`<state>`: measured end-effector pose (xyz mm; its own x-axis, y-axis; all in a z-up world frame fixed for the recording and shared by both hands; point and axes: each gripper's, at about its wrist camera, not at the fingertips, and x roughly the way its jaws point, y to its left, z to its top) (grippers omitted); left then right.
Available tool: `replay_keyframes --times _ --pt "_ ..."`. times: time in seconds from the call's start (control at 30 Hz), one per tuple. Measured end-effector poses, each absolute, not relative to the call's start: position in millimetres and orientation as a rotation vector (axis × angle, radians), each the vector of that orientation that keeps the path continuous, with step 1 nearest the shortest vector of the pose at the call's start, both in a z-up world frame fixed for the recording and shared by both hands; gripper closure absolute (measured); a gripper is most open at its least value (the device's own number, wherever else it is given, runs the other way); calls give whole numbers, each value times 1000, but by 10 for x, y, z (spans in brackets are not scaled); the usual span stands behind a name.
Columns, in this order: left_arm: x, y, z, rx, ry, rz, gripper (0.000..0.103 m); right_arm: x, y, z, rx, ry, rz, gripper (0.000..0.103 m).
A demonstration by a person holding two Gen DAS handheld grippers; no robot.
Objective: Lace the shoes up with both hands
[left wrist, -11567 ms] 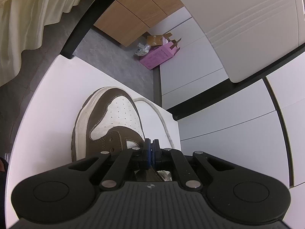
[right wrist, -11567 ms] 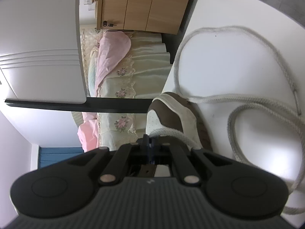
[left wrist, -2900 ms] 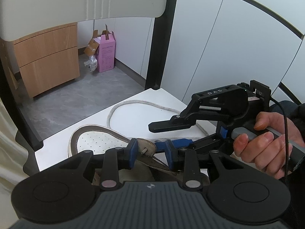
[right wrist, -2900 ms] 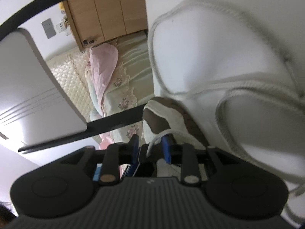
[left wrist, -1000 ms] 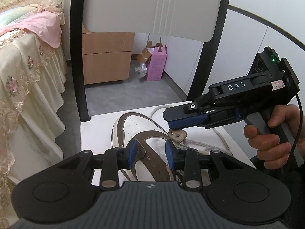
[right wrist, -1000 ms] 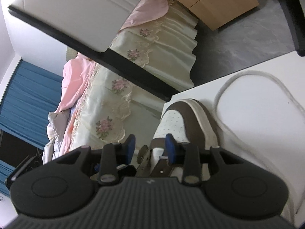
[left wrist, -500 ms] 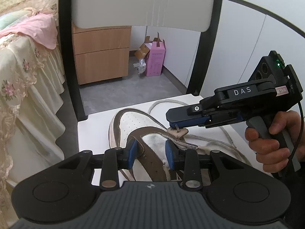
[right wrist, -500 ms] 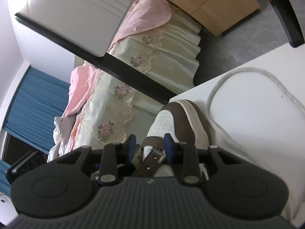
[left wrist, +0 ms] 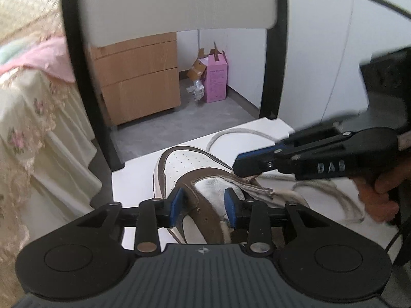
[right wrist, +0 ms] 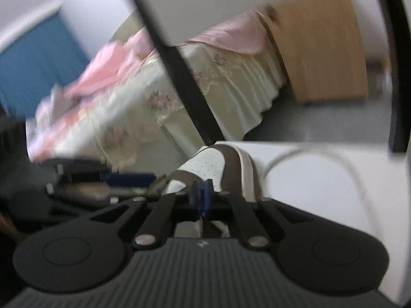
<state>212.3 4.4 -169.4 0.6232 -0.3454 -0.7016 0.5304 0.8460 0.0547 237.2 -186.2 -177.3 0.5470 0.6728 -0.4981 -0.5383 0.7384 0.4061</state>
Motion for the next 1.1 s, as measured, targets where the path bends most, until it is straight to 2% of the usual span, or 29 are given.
replay_keyframes --times 0.1,0.47,0.7,1.1 --pt "2094 -23 -1727 315 731 -525 51 2252 -1701 -1709 58 621 700 100" --pt "2055 -146 -1785 423 710 -546 50 2175 -1685 -1493 118 504 710 101" --pt "2043 -179 -1805 445 704 -527 50 2130 -1792 -961 296 368 741 100" --pt "1942 -257 -1827 454 689 -540 50 1937 -1823 297 317 109 738 100"
